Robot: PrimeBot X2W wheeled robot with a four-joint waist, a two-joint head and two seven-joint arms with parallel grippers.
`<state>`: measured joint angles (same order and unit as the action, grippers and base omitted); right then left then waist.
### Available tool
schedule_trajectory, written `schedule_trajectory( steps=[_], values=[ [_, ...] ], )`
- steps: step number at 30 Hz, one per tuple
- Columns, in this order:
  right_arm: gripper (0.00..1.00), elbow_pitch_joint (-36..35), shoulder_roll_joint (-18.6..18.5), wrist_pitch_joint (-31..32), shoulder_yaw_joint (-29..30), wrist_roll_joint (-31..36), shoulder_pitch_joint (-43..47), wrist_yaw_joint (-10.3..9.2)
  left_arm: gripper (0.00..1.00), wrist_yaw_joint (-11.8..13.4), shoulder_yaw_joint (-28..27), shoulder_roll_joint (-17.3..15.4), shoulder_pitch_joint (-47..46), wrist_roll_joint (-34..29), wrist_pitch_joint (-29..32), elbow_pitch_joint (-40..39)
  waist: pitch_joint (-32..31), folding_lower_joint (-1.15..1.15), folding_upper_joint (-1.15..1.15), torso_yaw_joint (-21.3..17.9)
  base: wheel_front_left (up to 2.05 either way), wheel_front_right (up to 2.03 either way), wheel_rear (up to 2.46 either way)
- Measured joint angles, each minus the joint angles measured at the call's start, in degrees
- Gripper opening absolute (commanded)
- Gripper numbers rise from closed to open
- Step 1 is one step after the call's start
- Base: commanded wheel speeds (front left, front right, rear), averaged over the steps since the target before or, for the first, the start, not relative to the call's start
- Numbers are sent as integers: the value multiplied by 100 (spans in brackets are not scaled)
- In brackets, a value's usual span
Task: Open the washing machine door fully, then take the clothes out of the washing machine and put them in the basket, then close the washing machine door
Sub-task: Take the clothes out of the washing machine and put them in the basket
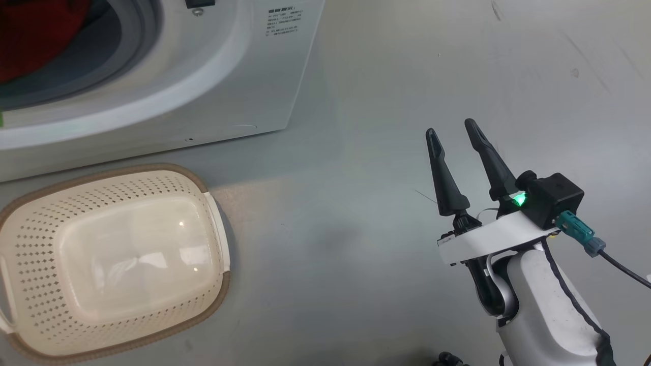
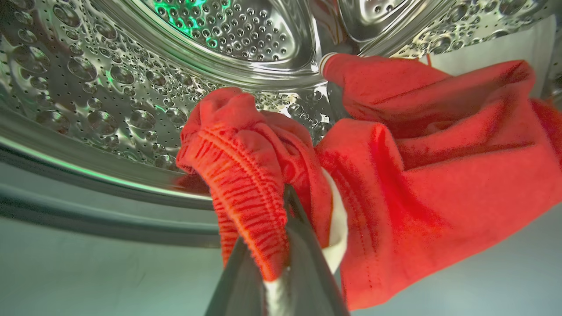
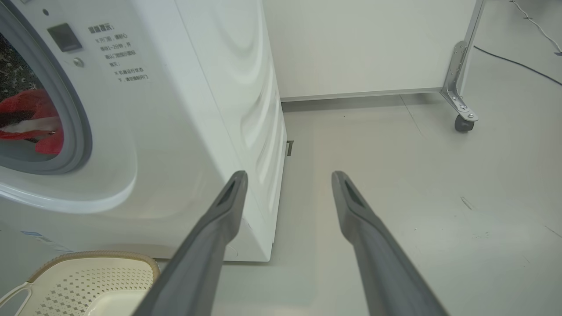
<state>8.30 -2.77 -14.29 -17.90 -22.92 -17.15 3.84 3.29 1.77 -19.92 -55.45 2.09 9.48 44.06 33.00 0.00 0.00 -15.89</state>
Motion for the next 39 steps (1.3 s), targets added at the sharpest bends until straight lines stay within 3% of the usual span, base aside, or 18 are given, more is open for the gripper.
schedule_trajectory(
  steps=[20, 39],
  values=[
    [100, 328, -24, -15, 423, 213, 657, 75, 0, -183, 13, 815, 1303, 442, -1560, 475, -1344, 0, 0, 468, 0, 0, 0],
    [100, 324, -67, -15, 682, 242, 1111, 140, 0, -511, 125, 1017, 2095, 586, -2325, 163, -2221, 0, 0, 970, 0, 0, 0]
  ],
)
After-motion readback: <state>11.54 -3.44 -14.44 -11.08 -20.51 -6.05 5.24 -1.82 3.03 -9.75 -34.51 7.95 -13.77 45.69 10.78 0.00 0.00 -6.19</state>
